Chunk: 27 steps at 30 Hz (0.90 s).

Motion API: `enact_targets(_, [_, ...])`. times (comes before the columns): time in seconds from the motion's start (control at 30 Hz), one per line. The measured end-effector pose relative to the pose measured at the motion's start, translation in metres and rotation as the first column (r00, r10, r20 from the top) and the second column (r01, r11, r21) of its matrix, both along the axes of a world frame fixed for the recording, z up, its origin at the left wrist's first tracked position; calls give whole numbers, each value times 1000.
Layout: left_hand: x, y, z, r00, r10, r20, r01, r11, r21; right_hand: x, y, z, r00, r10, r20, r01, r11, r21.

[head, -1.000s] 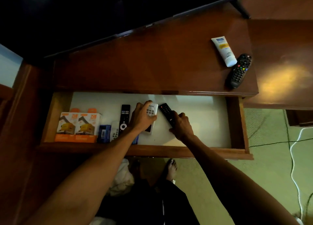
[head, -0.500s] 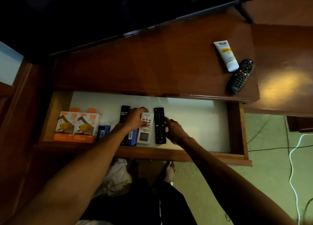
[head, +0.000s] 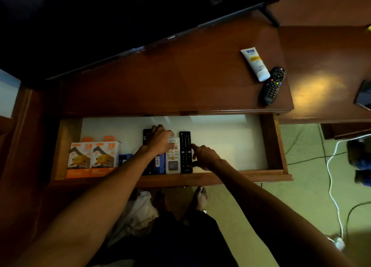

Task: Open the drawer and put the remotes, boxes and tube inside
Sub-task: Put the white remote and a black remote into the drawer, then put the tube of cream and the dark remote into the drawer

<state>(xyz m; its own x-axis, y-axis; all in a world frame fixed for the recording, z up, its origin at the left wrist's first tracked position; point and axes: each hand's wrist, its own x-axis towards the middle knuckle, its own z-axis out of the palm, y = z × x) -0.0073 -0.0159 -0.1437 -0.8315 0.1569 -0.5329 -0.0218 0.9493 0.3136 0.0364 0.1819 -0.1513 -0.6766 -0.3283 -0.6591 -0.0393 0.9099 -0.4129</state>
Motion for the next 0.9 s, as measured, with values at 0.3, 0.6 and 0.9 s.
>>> enact_targets(0.3, [-47,24,81,992,-53,-117,89,941,326,-49,52,86,950,-294,-101,266,937,-227])
enact_targets(0.6, [-162,148,122,959,160,-233,-38,890,454,-140,174,138,551,-732,-399,660,676,-329])
enact_targets(0.9, [-239,297,88,926,362,-104,-265,822,504,-198,243,105,692,-676,-254,681,728,-84])
